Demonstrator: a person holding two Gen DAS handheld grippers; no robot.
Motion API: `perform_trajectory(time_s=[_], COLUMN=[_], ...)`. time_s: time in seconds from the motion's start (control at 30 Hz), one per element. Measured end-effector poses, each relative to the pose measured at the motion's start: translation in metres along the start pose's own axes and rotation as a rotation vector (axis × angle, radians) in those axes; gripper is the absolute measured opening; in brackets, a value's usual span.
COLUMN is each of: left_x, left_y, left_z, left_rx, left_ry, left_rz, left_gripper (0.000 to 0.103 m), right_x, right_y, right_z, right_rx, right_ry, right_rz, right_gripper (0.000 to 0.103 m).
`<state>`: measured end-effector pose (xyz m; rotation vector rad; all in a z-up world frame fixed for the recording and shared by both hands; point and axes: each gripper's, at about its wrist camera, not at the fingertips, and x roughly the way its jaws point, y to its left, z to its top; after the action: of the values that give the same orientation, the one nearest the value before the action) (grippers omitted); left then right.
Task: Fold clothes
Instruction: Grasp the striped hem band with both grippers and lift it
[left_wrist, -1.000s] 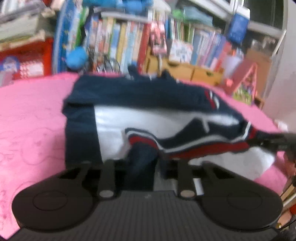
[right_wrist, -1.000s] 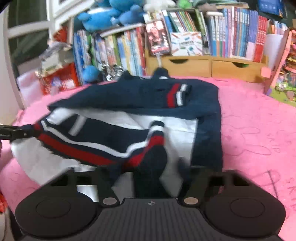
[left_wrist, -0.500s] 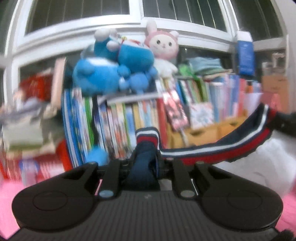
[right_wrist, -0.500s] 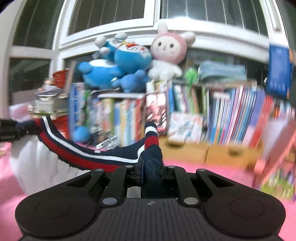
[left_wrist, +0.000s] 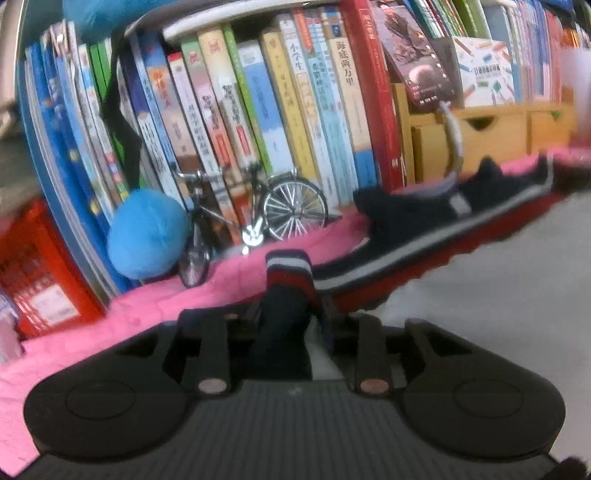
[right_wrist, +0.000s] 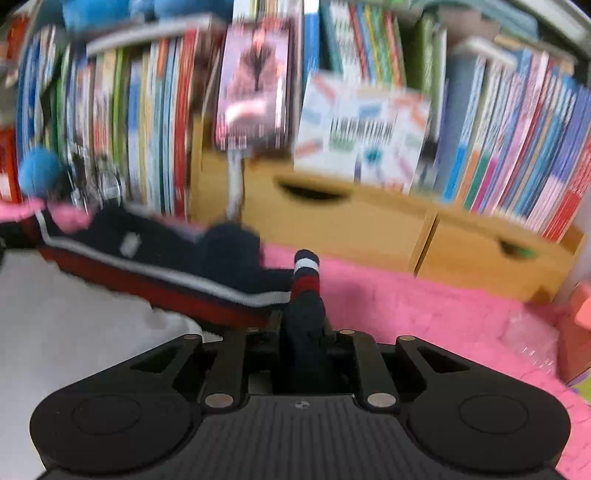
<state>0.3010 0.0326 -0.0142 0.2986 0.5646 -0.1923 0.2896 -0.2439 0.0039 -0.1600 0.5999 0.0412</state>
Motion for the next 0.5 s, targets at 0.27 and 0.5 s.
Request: perform_trajectory(time_s=[0.27,0.5], left_x=[0.004,-0.072], left_y=[-0.007,0.044], left_z=[0.004,0.014], left_rx=[0.034,-0.186], left_ry=[0.019,-0.072], left_rz=[0.044,0.096], left_gripper=[0.043,0.072], right_x=[0.012,-0.046], right_y=[-0.001,-0.036], right_z=[-0.002,-0.002], right_rx=[0.038,0.246], right_ry=[0.025,-0.029], right_rz=[-0.022,-0.111], right_gripper=[0.046,0.078])
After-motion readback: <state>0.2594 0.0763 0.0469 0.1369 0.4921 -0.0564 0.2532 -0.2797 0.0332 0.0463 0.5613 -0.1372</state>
